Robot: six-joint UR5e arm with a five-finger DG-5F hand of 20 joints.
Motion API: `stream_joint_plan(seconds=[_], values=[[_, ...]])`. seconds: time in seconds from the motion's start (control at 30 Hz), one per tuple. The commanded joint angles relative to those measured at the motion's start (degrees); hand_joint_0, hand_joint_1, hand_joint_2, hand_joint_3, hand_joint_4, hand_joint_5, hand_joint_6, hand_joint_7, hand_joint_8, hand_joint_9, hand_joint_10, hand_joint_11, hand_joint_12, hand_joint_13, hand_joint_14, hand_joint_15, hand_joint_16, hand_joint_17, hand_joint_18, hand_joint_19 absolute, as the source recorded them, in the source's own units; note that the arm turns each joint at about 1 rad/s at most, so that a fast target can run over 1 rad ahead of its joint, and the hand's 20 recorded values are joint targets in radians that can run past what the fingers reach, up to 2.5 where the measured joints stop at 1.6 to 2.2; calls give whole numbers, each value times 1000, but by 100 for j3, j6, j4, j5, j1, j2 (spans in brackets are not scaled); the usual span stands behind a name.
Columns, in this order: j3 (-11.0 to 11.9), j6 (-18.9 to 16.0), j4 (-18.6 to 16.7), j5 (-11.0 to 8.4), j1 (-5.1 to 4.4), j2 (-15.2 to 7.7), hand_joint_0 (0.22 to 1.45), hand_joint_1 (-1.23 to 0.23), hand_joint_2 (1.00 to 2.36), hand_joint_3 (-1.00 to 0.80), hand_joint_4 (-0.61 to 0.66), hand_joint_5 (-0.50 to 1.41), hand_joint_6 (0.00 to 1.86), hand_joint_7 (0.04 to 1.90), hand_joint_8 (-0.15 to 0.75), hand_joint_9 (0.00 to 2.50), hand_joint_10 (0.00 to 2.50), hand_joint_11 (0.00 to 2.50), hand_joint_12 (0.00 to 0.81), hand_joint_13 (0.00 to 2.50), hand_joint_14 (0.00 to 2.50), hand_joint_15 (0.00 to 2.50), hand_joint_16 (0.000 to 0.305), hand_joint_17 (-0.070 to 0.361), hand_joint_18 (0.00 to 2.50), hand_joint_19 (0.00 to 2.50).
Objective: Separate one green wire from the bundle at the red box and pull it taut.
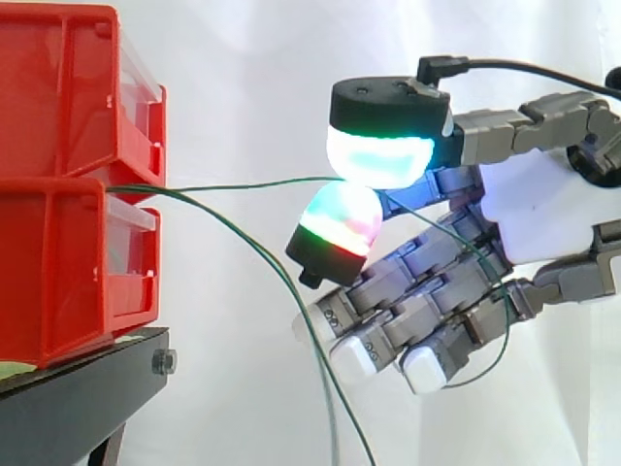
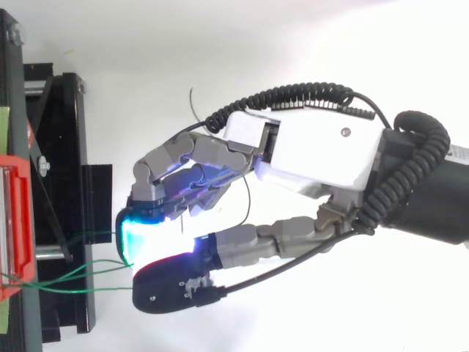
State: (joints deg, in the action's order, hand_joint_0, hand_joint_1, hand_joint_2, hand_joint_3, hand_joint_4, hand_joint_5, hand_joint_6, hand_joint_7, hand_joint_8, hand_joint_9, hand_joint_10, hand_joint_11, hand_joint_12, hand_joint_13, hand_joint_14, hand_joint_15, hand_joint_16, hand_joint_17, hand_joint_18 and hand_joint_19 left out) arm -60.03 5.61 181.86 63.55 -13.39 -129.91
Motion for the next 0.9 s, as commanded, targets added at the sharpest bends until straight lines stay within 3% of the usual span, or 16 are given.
stream_joint_plan(seconds=[0.0, 0.4, 0.53, 0.57, 0.63, 0.77, 0.8, 0.83, 0.87], values=[[-159, -17, -292, -18, -14, 1, 601, -764, 1018, -96, -71, -101, 868, 1118, 237, 677, 1, 72, 329, 692, 9, 230, 50, 112, 685, 491], [-176, -271, -344, -18, -58, -8, 601, -763, 1019, -94, -55, -101, 872, 1107, 257, 760, 7, 170, 333, 733, 11, 278, 49, 110, 686, 531], [-440, -140, -379, 8, -67, 1, 601, -761, 1019, -97, -54, -101, 872, 1111, 258, 769, 7, 191, 331, 735, 12, 286, 49, 110, 686, 541], [-660, -131, -520, 8, -67, -8, 601, -762, 1019, -96, -51, -102, 871, 1116, 255, 772, 7, 192, 330, 736, 12, 285, 49, 110, 686, 539], [-783, -166, -713, 8, -67, 1, 601, -760, 1019, -96, -53, -102, 872, 1108, 256, 780, 8, 206, 329, 738, 12, 294, 49, 109, 685, 540], [-1213, -166, -1707, 8, -102, 1, 601, -760, 1019, -95, -54, -102, 872, 1106, 254, 789, 7, 214, 329, 743, 12, 304, 48, 109, 683, 549], [-1213, -166, -1707, 8, -102, 1, 601, -759, 1019, -96, -53, -102, 872, 1108, 257, 792, 10, 220, 329, 744, 12, 302, 48, 109, 685, 552], [-1336, -166, -2032, 8, -111, 1, 601, -759, 1019, -96, -53, -102, 872, 1109, 258, 794, 8, 222, 329, 744, 13, 311, 48, 109, 685, 552], [-1372, -175, -2128, 8, -120, -8, 601, -760, 1019, -95, -53, -102, 872, 1109, 259, 796, 8, 229, 328, 745, 12, 305, 48, 109, 686, 550]])
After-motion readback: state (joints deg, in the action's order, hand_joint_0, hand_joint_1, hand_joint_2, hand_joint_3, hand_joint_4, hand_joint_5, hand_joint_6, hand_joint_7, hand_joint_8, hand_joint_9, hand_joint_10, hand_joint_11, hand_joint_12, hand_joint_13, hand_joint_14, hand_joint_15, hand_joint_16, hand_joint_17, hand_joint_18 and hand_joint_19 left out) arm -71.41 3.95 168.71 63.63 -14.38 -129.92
